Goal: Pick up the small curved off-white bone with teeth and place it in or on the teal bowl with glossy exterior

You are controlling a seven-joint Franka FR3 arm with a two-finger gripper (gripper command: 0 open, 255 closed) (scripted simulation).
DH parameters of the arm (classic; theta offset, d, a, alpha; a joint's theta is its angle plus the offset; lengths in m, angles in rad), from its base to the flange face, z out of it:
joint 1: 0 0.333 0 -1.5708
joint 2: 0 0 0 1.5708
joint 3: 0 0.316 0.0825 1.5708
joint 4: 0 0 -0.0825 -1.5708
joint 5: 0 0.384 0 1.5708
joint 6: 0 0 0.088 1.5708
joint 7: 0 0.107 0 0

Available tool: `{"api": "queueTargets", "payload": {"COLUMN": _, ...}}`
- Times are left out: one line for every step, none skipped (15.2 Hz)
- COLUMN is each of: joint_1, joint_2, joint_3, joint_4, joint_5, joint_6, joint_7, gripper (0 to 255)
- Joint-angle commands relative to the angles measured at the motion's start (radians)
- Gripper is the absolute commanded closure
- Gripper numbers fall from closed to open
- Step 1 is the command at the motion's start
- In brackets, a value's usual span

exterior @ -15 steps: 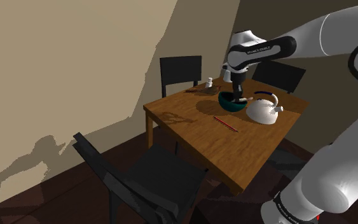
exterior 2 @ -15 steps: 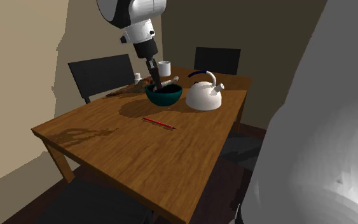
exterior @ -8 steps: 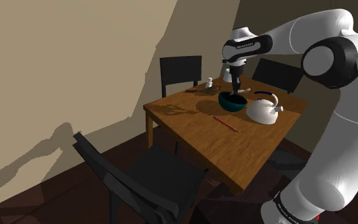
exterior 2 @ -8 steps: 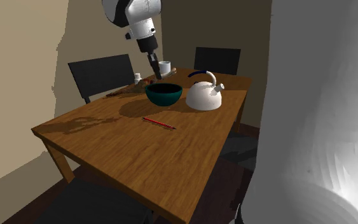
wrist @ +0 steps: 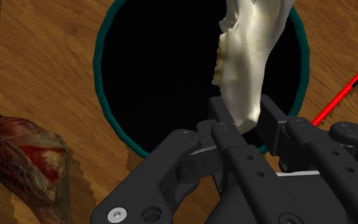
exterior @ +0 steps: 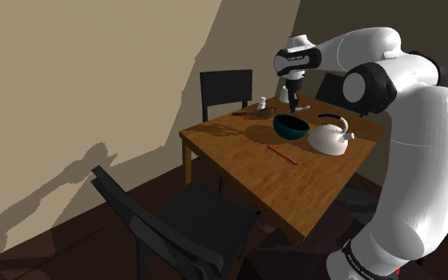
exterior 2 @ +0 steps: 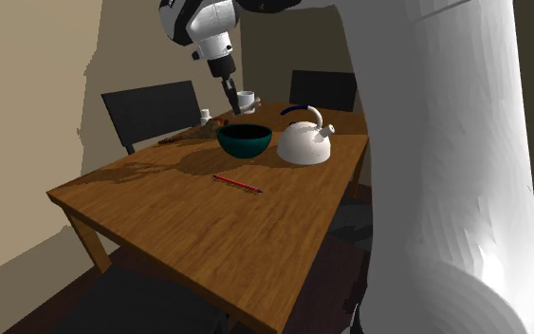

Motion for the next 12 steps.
{"api": "queueTargets", "payload": {"joint_1": -0.002, "joint_2": 0.011, "joint_3": 0.002, "joint_4": -0.011, "joint_5": 0.003, "joint_6": 0.022, "joint_7": 0.001, "gripper": 255}}
{"api": "queueTargets", "payload": {"joint_1": -0.002, "joint_2": 0.013, "joint_3": 0.002, "joint_4": -0.021, "joint_5": 0.004, "joint_6": 0.034, "joint_7": 0.003, "gripper": 255}}
{"api": "queueTargets", "payload": {"joint_1": -0.002, "joint_2": 0.016, "joint_3": 0.003, "joint_4": -0.03, "joint_5": 0.004, "joint_6": 0.045, "joint_7": 0.005, "gripper": 255}}
{"api": "queueTargets", "payload": {"joint_1": -0.002, "joint_2": 0.019, "joint_3": 0.003, "joint_4": -0.039, "joint_5": 0.005, "joint_6": 0.057, "joint_7": 0.006, "gripper": 255}}
{"api": "queueTargets", "payload": {"joint_1": -0.002, "joint_2": 0.023, "joint_3": 0.004, "joint_4": -0.047, "joint_5": 0.006, "joint_6": 0.069, "joint_7": 0.008, "gripper": 255}}
{"api": "queueTargets", "payload": {"joint_1": -0.002, "joint_2": 0.026, "joint_3": 0.005, "joint_4": -0.056, "joint_5": 0.006, "joint_6": 0.08, "joint_7": 0.009, "gripper": 255}}
{"api": "queueTargets", "payload": {"joint_1": -0.002, "joint_2": 0.03, "joint_3": 0.005, "joint_4": -0.064, "joint_5": 0.007, "joint_6": 0.092, "joint_7": 0.011, "gripper": 255}}
{"api": "queueTargets", "payload": {"joint_1": -0.002, "joint_2": 0.034, "joint_3": 0.006, "joint_4": -0.072, "joint_5": 0.008, "joint_6": 0.103, "joint_7": 0.012, "gripper": 255}}
{"api": "queueTargets", "payload": {"joint_1": -0.003, "joint_2": 0.038, "joint_3": 0.007, "joint_4": -0.079, "joint_5": 0.009, "joint_6": 0.115, "joint_7": 0.013, "gripper": 255}}
{"api": "queueTargets", "payload": {"joint_1": -0.003, "joint_2": 0.042, "joint_3": 0.008, "joint_4": -0.086, "joint_5": 0.01, "joint_6": 0.126, "joint_7": 0.015, "gripper": 255}}
{"api": "queueTargets", "payload": {"joint_1": -0.003, "joint_2": 0.047, "joint_3": 0.009, "joint_4": -0.093, "joint_5": 0.011, "joint_6": 0.137, "joint_7": 0.016, "gripper": 255}}
{"api": "queueTargets", "payload": {"joint_1": -0.003, "joint_2": 0.047, "joint_3": 0.009, "joint_4": -0.094, "joint_5": 0.011, "joint_6": 0.137, "joint_7": 0.016, "gripper": 255}}
